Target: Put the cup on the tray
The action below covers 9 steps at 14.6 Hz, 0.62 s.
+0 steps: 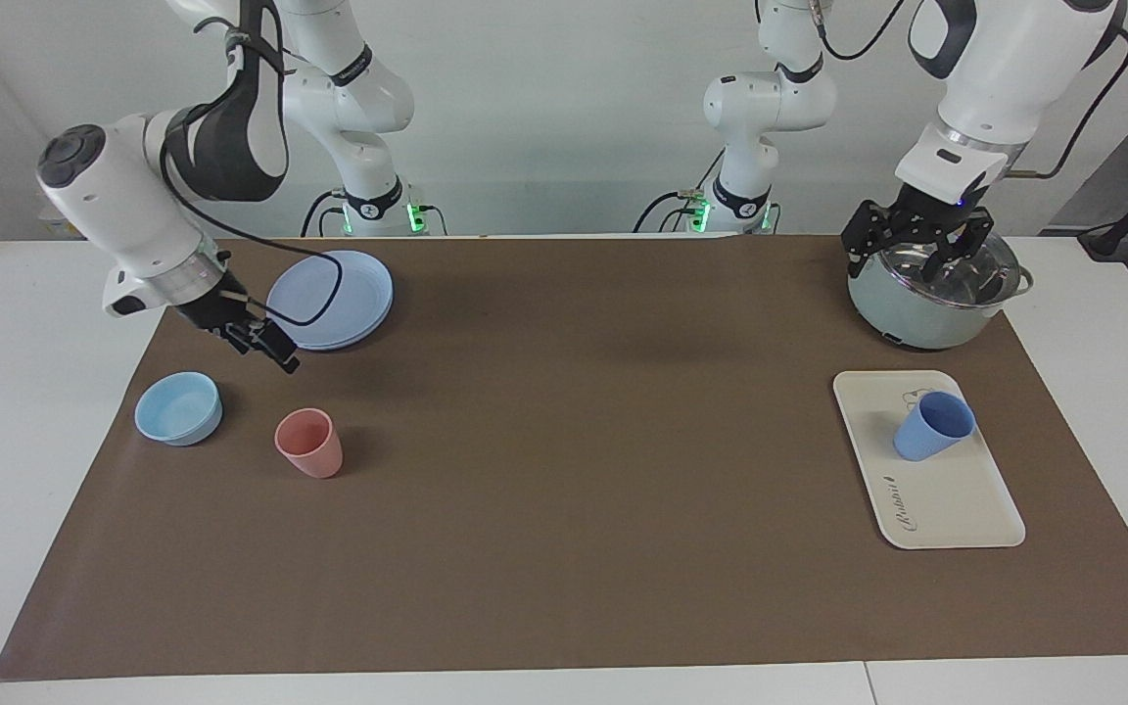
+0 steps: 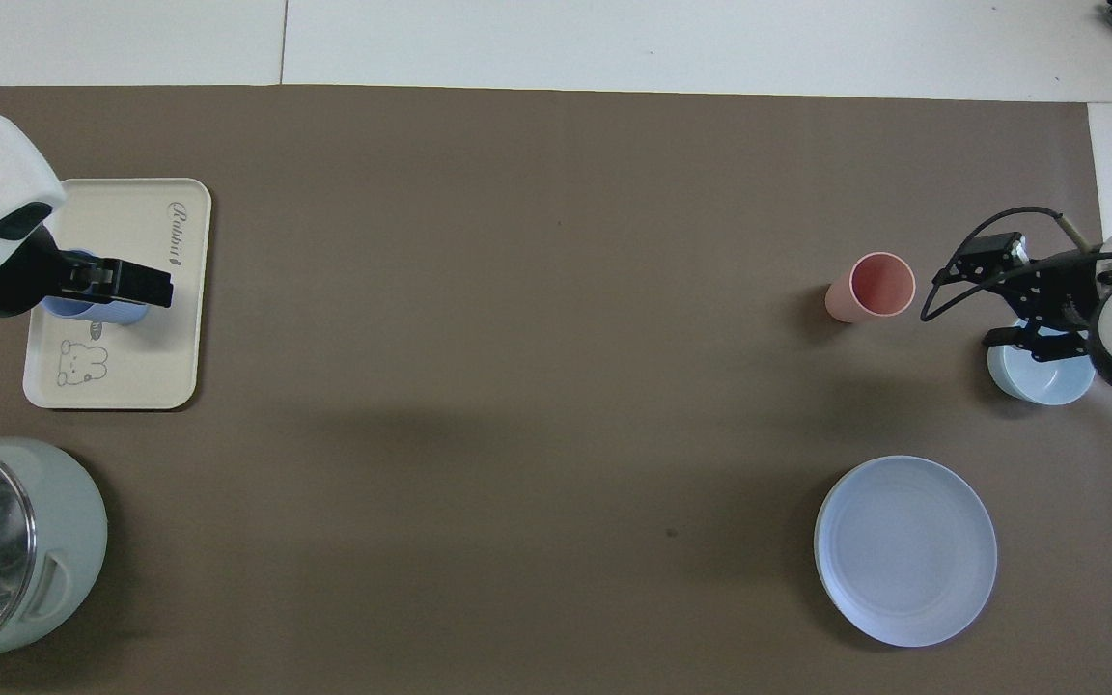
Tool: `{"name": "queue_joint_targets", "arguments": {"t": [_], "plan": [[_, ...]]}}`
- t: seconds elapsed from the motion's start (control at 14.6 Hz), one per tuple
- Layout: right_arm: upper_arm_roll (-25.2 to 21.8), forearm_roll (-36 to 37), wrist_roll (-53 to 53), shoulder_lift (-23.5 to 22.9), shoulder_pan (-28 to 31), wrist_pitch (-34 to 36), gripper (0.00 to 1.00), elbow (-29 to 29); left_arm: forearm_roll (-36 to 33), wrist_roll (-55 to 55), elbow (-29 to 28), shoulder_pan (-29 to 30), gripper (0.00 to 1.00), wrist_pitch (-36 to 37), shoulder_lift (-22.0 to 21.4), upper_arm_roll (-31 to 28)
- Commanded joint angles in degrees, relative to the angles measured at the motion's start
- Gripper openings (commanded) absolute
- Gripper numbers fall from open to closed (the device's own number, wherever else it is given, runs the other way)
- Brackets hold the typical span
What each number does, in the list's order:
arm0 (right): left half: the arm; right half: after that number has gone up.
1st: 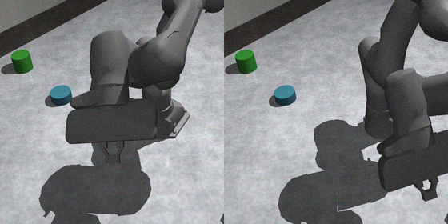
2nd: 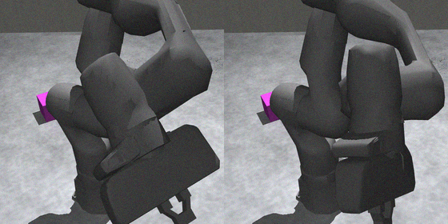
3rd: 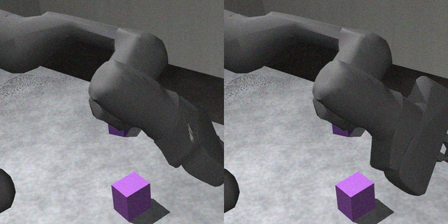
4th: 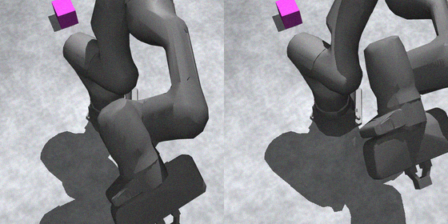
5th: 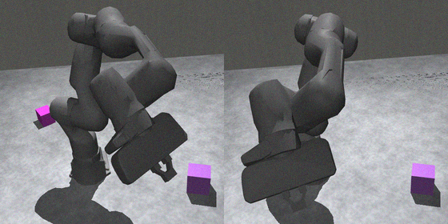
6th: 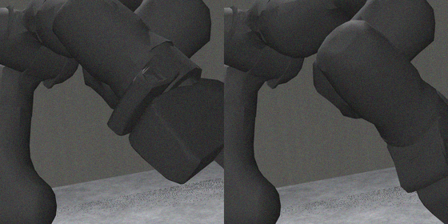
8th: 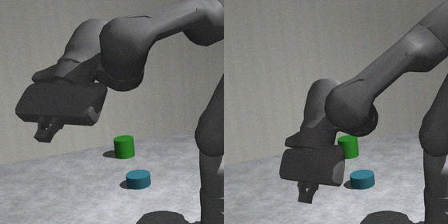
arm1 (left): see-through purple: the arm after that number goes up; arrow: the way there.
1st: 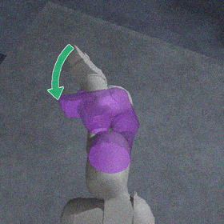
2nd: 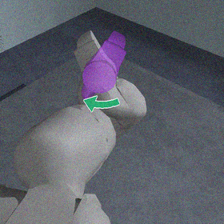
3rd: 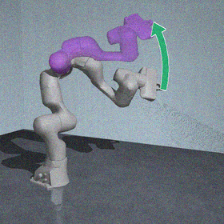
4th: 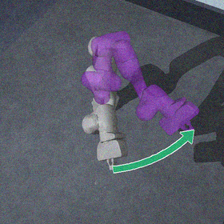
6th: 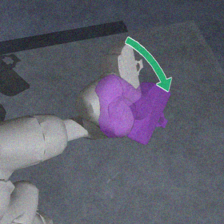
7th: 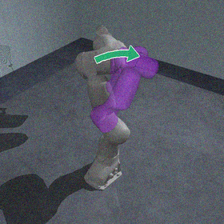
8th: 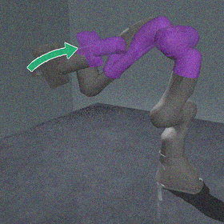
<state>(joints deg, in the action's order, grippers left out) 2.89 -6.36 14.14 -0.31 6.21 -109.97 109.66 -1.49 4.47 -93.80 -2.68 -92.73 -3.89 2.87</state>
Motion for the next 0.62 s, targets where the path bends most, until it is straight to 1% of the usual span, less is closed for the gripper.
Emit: {"name": "queue_joint_targets", "arguments": {"t": [0.0, 0.07, 0.14, 0.21, 0.27, 0.41, 0.48, 0.55], "plan": [[0.01, 2.93, -6.14, 3.47, -2.78, 1.42, 0.99, 0.56, -1.33, 1.07, 5.11, 0.04, 1.0, 4.66, 1.43, -0.05], [0.1, 3.11, -6.58, 3.56, -3.05, 1.95, 0.99, -1.1, -0.71, 0.63, 4.08, 0.21, 1.0, 3.62, 1.26, -0.23], [0.18, 3.89, -7.02, 3.13, -3.22, 3.52, 0.99, -3.2, -0.71, 0.54, 1.37, 0.22, 1.0, 2.91, 0.21, -0.14], [0.18, 6.25, -7.54, 2.6, -4.01, 5.36, 0.99, -5.75, -0.71, 0.63, -0.22, -0.05, 1.0, 2.64, -0.67, -0.23], [0.36, 8.8, -8.07, 2.34, -4.89, 6.51, 0.99, -7.51, -0.71, 0.37, -0.41, -0.13, 1.0, 2.55, -0.77, -0.14], [0.45, 10.23, -8.08, 1.98, -6.47, 8.62, 0.99, -10.94, 0.08, -0.34, 0.72, 0.21, 1.0, 0.11, -0.07, -0.06], [0.45, 10.32, -8.16, 1.28, -6.48, 9.76, 0.99, -12.87, 2.17, -0.51, 2.12, 0.22, 1.0, 0.35, 0.46, -0.14], [0.54, 10.23, -8.16, 0.41, -6.48, 12.04, 0.99, -15.5, 2.72, -0.43, 3.96, 0.39, 1.0, 1.31, 1.33, -0.32]]}}
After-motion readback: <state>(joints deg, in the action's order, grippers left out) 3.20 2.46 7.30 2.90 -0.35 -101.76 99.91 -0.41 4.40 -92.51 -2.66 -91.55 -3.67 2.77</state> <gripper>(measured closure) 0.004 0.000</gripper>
